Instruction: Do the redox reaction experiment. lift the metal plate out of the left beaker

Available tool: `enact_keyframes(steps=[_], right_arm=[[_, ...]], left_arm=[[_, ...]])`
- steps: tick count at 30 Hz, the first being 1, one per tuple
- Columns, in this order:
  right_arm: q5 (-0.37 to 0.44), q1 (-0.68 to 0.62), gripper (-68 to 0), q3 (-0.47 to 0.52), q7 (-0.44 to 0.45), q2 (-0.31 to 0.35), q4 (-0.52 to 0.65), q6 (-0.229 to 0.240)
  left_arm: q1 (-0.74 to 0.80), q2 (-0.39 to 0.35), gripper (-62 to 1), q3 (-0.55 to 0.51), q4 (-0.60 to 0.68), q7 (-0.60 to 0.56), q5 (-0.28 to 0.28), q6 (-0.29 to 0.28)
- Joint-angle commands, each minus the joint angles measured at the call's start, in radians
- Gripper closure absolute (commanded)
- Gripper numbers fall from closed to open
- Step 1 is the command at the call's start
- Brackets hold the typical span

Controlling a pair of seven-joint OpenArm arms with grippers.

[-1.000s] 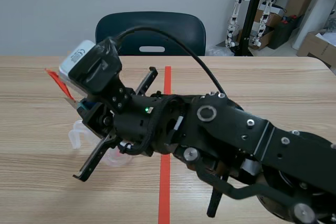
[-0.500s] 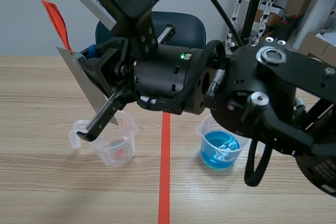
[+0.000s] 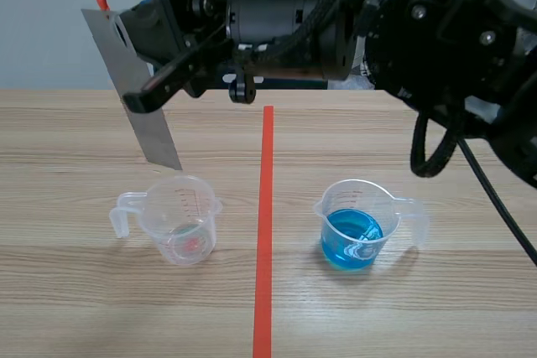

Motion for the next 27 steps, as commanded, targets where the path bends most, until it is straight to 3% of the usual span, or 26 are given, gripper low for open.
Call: enact_keyframes(steps=[1,4,14,27], right_arm=[[0.029,0.029,-0.6,0.037,0.003,-0.001,0.021,0.026],[0.061,0.037,-0.6,0.077,-0.013,-0.001,0.027,0.032],[0.125,0.036,-0.6,0.109,-0.055,-0.008,0.032,0.155],[0.137,0.035,-0.6,0.109,-0.079,-0.025,0.032,0.161]], left_arm=[[0.008,-0.003,-62.3,0.000,0.011,-0.020,-0.005,0.002],[0.008,-0.003,-62.3,0.000,0.011,-0.020,-0.006,0.002],[0.008,-0.006,-62.3,0.000,0.011,-0.009,-0.006,0.002],[0.008,-0.006,-62.3,0.000,0.011,-0.010,-0.006,0.005]])
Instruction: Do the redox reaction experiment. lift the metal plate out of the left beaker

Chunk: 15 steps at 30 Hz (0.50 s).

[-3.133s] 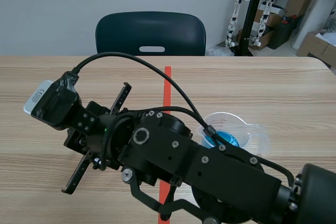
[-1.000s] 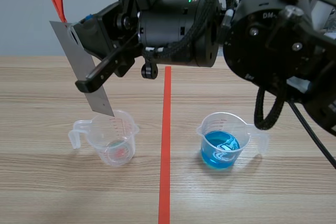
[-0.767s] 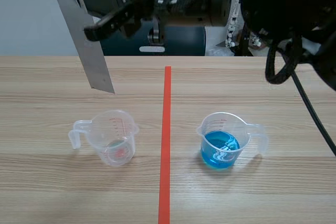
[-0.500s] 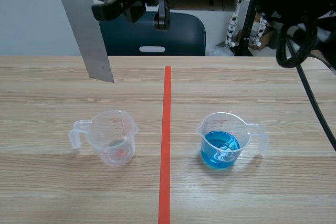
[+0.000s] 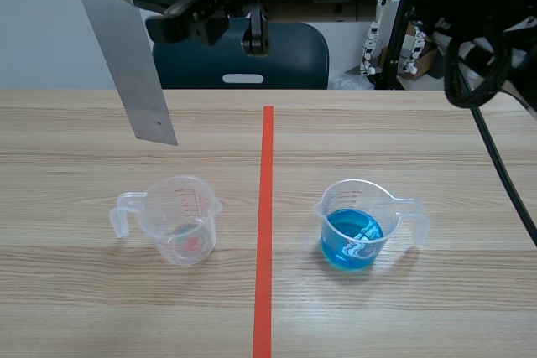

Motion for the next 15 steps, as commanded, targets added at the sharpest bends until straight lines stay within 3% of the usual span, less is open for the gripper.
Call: enact_keyframes(steps=[1,15], right_arm=[[0.010,0.014,-0.6,-0.002,0.006,-0.017,0.019,0.000],[0.010,0.014,-0.6,-0.002,-0.002,-0.029,0.019,0.001]], left_arm=[[0.008,-0.005,-62.3,0.000,0.011,-0.011,-0.005,0.002],[0.008,-0.005,-62.3,0.000,0.011,-0.004,-0.005,0.002]])
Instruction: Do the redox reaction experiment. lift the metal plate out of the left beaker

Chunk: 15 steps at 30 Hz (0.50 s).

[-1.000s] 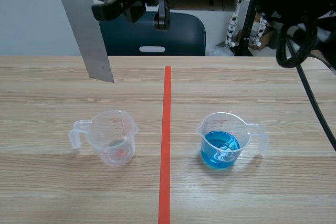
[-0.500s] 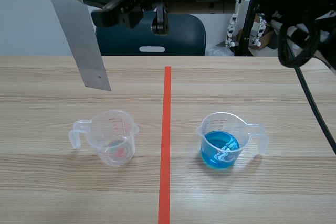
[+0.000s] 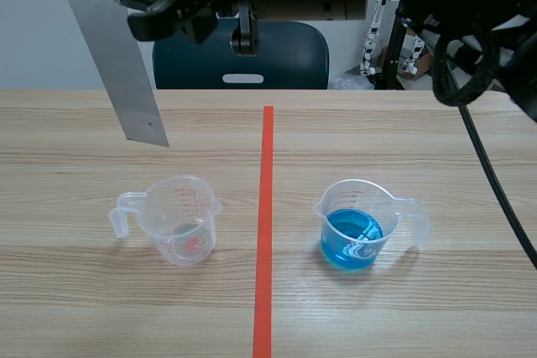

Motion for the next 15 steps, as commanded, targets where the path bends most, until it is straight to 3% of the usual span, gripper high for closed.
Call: enact_keyframes(steps=[1,11,15], right_arm=[[0.010,0.014,-0.6,-0.002,0.014,-0.004,0.019,0.001],[0.010,0.014,-0.6,-0.002,0.011,-0.003,0.019,0.001],[0.010,0.014,-0.6,-0.002,0.011,-0.003,0.019,0.001]], left_arm=[[0.008,-0.003,-62.3,0.000,0.011,0.005,-0.005,0.002],[0.008,-0.003,-62.3,0.000,0.011,0.014,-0.003,0.002],[0.008,-0.003,-62.3,0.000,0.011,0.014,0.031,0.002]])
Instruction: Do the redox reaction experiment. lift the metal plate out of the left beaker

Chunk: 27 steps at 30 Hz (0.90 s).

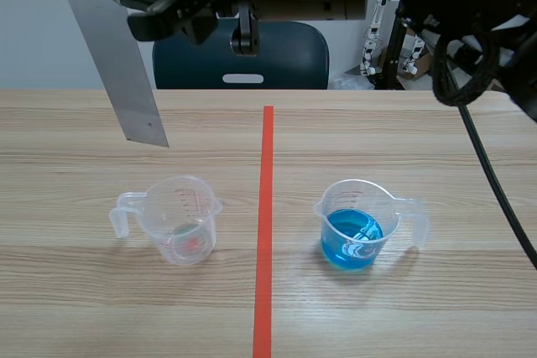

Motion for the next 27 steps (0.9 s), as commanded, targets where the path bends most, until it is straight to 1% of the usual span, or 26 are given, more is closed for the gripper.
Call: enact_keyframes(steps=[1,4,5,17,21,27], right_arm=[[0.010,0.014,-0.6,-0.002,0.012,-0.003,0.019,0.001],[0.010,0.014,-0.6,-0.002,0.012,-0.003,0.019,0.001],[0.010,0.014,-0.6,-0.002,0.012,-0.003,0.019,0.001],[0.010,0.015,-0.6,-0.002,0.008,-0.003,0.019,0.001],[0.010,0.015,-0.6,-0.002,0.008,-0.003,0.019,0.027],[0.010,0.015,-0.6,-0.002,0.008,-0.003,0.019,0.026]], left_arm=[[0.008,-0.002,-62.3,0.000,0.011,-0.017,0.006,0.002],[0.008,-0.002,-62.3,0.000,0.011,-0.017,0.034,0.002],[0.008,-0.002,-62.3,0.000,0.011,-0.017,0.036,0.002],[0.008,-0.002,-62.3,0.000,0.011,-0.022,0.036,0.002],[0.008,-0.002,-62.3,0.000,0.011,-0.022,0.036,0.002],[0.008,-0.002,-62.3,0.000,0.011,-0.022,0.036,0.002]])
